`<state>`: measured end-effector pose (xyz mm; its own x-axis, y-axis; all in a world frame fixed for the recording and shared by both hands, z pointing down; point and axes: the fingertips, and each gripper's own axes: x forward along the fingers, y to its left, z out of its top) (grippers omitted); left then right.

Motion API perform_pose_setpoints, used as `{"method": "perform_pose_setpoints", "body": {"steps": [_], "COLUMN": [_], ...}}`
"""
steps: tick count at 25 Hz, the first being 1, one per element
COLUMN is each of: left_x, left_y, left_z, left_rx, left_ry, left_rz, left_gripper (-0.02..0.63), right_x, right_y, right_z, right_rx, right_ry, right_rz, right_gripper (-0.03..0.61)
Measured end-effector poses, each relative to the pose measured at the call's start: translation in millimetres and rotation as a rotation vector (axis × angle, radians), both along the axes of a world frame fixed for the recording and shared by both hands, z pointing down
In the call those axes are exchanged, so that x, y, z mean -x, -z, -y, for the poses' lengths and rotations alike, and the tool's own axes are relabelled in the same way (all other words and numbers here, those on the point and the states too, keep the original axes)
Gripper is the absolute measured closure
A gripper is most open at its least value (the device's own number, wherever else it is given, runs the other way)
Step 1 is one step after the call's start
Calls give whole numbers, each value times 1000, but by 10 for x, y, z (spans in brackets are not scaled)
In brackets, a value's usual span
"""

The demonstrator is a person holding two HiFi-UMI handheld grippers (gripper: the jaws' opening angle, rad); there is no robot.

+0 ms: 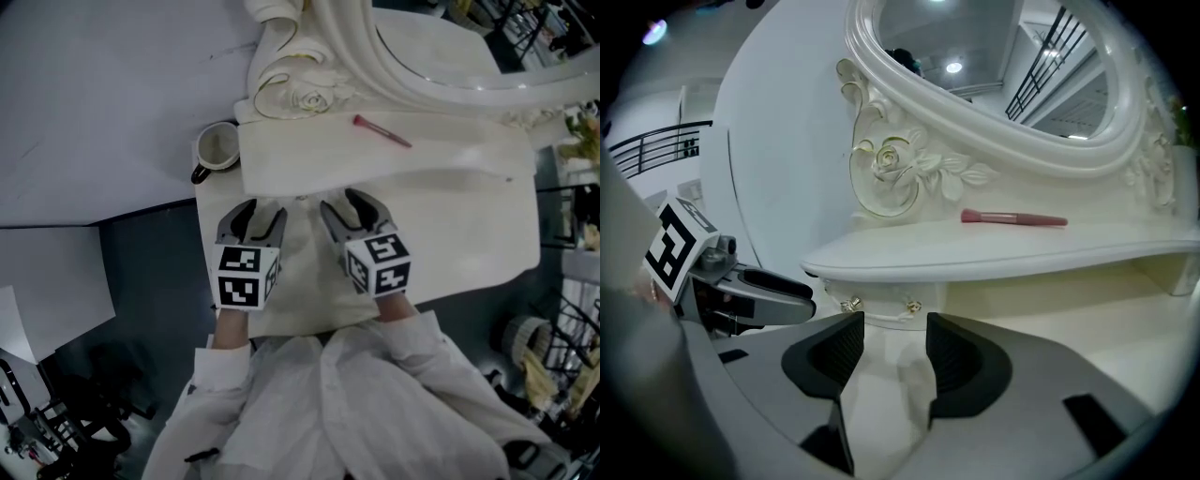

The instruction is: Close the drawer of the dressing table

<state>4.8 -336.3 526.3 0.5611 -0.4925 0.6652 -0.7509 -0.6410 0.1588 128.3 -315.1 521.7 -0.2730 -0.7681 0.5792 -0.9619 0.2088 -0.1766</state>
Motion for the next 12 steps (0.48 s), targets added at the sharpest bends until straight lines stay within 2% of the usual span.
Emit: {"method": "perform_pose_setpoints", "body": {"steps": [5, 12], "left_x": [-13, -84], "left_y": [92, 306], "left_z": [-126, -266], "left_rx": [6, -12], "left_ry": [-30, -72], "left_rz": [-16, -90], "left_gripper": [396, 397], "right_x": [118, 227], "right_y": [112, 314], "right_z": [-81, -193], "right_rx": [-21, -54], "right_ry": [39, 72], "right_rz": [11, 51], "right_gripper": [376, 377]}}
